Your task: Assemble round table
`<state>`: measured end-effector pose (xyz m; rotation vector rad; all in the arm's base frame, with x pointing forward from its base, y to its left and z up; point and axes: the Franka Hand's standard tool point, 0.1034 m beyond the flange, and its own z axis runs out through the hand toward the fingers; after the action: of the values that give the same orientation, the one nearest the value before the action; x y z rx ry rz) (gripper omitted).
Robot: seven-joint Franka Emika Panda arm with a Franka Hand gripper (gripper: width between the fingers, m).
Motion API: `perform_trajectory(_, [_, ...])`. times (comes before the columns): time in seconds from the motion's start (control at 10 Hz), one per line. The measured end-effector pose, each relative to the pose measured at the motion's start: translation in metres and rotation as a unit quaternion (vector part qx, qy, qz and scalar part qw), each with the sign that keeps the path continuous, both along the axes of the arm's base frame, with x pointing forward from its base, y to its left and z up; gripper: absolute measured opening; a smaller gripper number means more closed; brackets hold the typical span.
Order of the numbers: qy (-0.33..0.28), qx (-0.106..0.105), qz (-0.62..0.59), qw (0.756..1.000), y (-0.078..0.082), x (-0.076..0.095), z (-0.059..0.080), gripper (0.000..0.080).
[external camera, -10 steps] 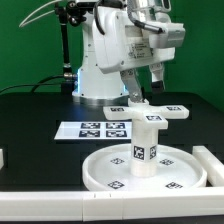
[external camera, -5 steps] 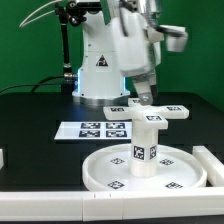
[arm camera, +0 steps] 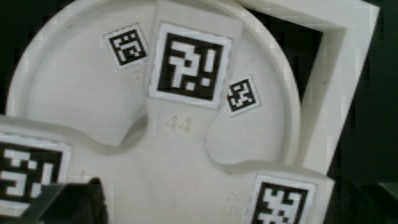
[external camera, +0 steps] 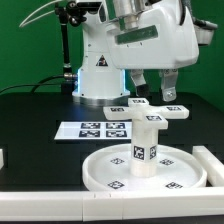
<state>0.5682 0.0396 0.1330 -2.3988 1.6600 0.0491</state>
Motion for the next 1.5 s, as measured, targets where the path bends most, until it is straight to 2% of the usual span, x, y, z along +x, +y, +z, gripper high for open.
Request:
perform_trajectory(0.2, [-0.012,-0.008,0.073,0.997,0.0,-0.001,0.0,0.0648])
perform_trajectory(0.3, [-0.007,-0.014,0.149,0.989,-0.001,-0.002,0.0,0.0648])
perform_trajectory(0.6, [-0.001,-0.035,0.343,0.939,0.005,0.005,0.003,0.0648])
perform_trajectory(1.1, [-0.029,-0.045,0.497,0.866,0.003,0.008,0.0,0.0648])
perform_trajectory(1.2, [-0.038,-0.049,0.561,0.825,0.001,0.008,-0.001,0.0648])
perform_trajectory(1.3, [-0.044,-0.056,0.631,0.772,-0.001,0.008,0.0,0.0648])
perform_trajectory(1.4, [-0.041,-0.06,0.677,0.732,0.002,0.007,0.001,0.0648])
perform_trajectory(1.5, [-0.039,-0.058,0.705,0.705,0.006,0.006,0.002,0.0648])
